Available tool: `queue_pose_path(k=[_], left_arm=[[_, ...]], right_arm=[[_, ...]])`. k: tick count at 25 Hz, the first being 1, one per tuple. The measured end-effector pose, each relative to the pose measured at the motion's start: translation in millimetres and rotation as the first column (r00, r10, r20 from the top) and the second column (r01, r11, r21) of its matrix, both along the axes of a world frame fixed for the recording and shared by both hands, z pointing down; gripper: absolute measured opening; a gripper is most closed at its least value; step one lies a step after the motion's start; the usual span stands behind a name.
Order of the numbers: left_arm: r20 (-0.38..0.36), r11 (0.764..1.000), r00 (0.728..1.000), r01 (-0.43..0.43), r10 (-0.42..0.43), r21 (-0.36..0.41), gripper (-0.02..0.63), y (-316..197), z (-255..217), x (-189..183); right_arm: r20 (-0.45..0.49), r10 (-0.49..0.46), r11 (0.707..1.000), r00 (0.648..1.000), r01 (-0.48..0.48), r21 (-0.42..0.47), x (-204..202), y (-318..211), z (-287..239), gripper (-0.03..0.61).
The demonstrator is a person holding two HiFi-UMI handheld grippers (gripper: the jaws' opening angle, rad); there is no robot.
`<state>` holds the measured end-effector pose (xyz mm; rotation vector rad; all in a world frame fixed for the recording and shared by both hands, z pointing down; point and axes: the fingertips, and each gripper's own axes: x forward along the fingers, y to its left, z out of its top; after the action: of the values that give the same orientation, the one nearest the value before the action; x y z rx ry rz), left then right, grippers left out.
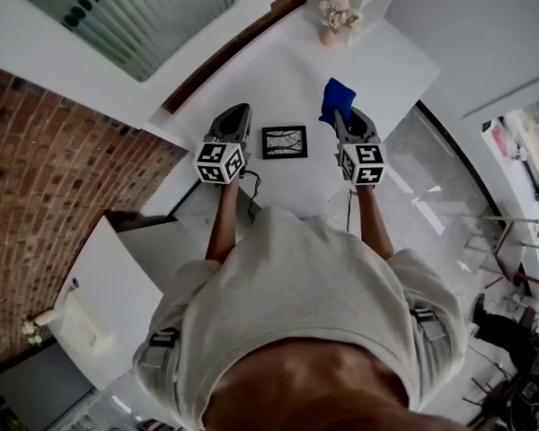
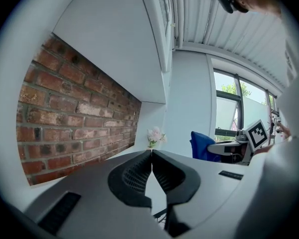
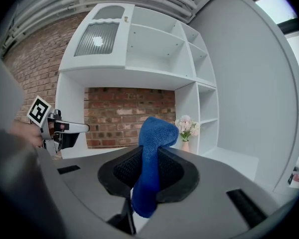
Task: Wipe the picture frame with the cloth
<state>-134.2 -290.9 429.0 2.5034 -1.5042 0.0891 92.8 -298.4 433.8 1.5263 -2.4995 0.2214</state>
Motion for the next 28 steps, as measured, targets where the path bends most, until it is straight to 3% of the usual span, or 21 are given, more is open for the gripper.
queue_pose_path(k=[28], left_arm=[[-0.01, 0.999, 1.0, 0.016, -0.015, 0.04, 0.017, -16, -23, -10]], right_arm=[[-0.008, 0.043, 0.999, 0.999, -0.043, 0.018, 9, -8, -7, 0.078]])
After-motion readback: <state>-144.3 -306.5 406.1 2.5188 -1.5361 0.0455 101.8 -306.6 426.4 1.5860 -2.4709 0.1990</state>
